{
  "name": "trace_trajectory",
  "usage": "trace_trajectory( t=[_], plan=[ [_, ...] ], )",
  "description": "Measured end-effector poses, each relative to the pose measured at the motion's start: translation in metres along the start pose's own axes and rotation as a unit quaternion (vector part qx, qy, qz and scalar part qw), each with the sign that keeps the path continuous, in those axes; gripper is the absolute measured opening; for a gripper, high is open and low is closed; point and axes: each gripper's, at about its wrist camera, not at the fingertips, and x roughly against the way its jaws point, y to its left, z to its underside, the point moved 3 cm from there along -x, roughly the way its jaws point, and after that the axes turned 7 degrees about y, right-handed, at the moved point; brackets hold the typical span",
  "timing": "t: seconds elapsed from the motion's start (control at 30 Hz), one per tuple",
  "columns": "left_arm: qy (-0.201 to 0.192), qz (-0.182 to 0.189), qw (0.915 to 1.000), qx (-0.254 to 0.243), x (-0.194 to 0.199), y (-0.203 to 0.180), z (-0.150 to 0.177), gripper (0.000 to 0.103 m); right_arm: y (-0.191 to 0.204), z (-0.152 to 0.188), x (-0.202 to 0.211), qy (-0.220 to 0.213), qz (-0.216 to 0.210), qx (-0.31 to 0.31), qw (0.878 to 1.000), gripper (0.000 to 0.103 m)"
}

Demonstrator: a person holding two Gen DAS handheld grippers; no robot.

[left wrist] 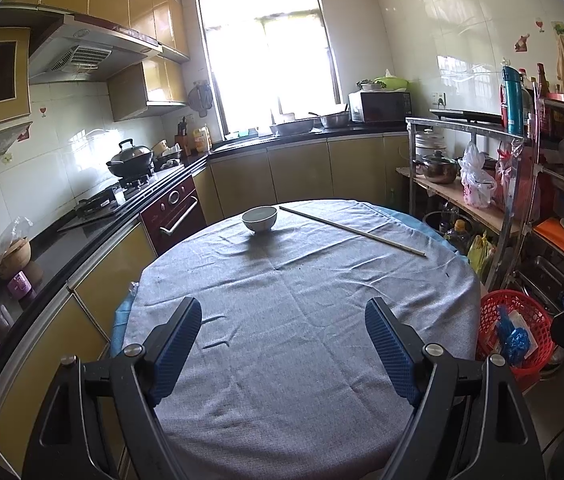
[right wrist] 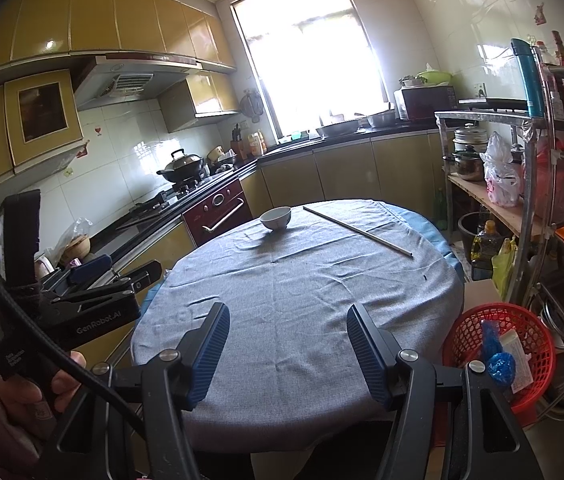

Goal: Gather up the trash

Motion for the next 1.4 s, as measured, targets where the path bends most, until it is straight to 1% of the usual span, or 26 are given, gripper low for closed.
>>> trace_trajectory(
  t=[0.43, 0.57, 0.67, 0.77, 0.9, 1.07, 1.27, 1.4],
  plan=[
    [0.009, -0.004, 1.0, 0.001, -0.01, 0.0, 0.005, 0.084, -0.006, 0.0, -0.003, 0.006, -0.003, -0.003, 1.0, 0.065],
    [0.018, -0.014, 0.9997, -0.002, -0.021, 0.001, 0.006, 0.084, -0.009, -0.004, -0.003, 0.001, -0.001, 0.0, 1.0, 0.065],
    [0.033, -0.016, 0.9993, 0.007, -0.034, 0.006, 0.005, 0.084, -0.012, -0.008, -0.005, -0.001, 0.004, 0.005, 1.0, 0.065],
    [0.045, -0.017, 0.9985, 0.028, -0.047, 0.015, 0.005, 0.084, -0.017, -0.011, -0.013, 0.012, 0.01, 0.009, 1.0, 0.065],
    [0.062, -0.018, 0.9964, 0.054, -0.062, 0.031, 0.006, 0.084, -0.018, -0.023, -0.035, 0.034, 0.015, 0.021, 0.999, 0.065],
    [0.081, -0.022, 0.9937, 0.075, -0.08, 0.053, 0.004, 0.084, -0.006, -0.05, -0.067, 0.041, 0.006, 0.033, 0.999, 0.065],
    [0.086, -0.032, 0.9909, 0.098, -0.099, 0.082, 0.0, 0.084, 0.017, -0.079, -0.113, 0.055, -0.004, 0.053, 0.997, 0.065],
    [0.093, -0.038, 0.9888, 0.11, -0.117, 0.098, -0.001, 0.084, 0.027, -0.088, -0.148, 0.07, -0.011, 0.054, 0.996, 0.065]
  ],
)
